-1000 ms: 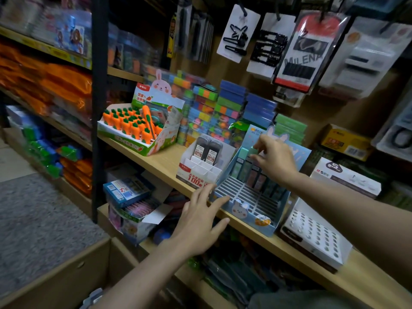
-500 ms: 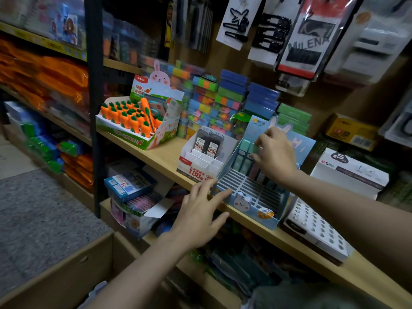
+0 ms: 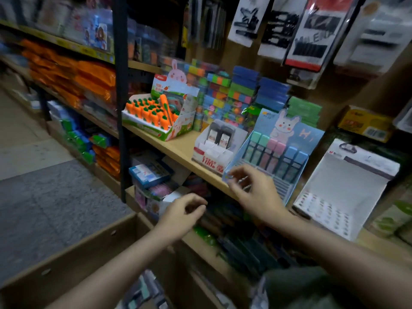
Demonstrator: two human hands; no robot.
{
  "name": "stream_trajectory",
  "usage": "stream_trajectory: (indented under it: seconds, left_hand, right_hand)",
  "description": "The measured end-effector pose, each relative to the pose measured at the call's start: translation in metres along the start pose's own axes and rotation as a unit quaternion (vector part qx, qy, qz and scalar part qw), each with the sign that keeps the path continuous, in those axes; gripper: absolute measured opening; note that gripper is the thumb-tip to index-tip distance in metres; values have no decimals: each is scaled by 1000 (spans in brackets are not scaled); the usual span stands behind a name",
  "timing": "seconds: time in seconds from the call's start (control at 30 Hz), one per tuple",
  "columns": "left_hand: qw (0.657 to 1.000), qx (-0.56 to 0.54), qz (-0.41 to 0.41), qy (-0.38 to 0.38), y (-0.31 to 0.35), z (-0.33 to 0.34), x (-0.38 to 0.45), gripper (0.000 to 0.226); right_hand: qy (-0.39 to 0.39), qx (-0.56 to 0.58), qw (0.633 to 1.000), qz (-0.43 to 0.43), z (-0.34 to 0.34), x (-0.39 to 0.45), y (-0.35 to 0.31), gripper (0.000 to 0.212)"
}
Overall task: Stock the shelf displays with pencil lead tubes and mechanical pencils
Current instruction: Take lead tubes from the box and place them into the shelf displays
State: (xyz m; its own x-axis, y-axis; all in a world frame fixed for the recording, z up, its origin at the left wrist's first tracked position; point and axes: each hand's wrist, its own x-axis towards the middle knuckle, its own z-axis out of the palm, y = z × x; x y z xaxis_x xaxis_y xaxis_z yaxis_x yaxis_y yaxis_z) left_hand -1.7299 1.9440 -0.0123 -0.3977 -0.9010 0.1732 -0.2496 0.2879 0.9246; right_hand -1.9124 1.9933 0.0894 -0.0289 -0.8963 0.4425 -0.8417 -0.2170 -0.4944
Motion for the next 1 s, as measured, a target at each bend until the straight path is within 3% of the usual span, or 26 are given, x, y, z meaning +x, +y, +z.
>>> stream_trajectory:
  seconds: [0.17, 0.27, 0.4, 0.57, 0.7, 0.83, 0.9, 1.0]
  left_hand:
    - [973, -30, -226, 37, -64, -32, -72, 15]
    - [924, -25, -369, 95, -111, -41, -117, 20]
    - [867, -53, -467, 168, -159, -28, -169, 17]
    - [830, -77, -526, 168, -200, 7, -197, 12]
    - [837, 23, -531, 128, -221, 25, -199, 18]
    - [836, 136, -525, 85, -233, 35, -200, 45]
    - [835, 173, -518, 63, -237, 40, -203, 54]
    - [838, 213, -500, 48, -242, 45, -207, 49]
  right_hand:
    - [-250, 21, 968, -2, 77, -46, -16, 6]
    - [-317, 36, 947, 39, 136, -66, -13, 11]
    - [-384, 86, 909, 140, 209, -91, 0, 23]
    - [-432, 7, 881, 194, 278, -124, 24, 8]
    - [-516, -77, 834, 182, 312, -146, 47, 52]
    - [-555, -134, 795, 206, 333, -170, 65, 65]
    - [-545, -137, 802, 203, 340, -181, 69, 61]
    - [-499, -126, 839, 179, 348, -188, 70, 55]
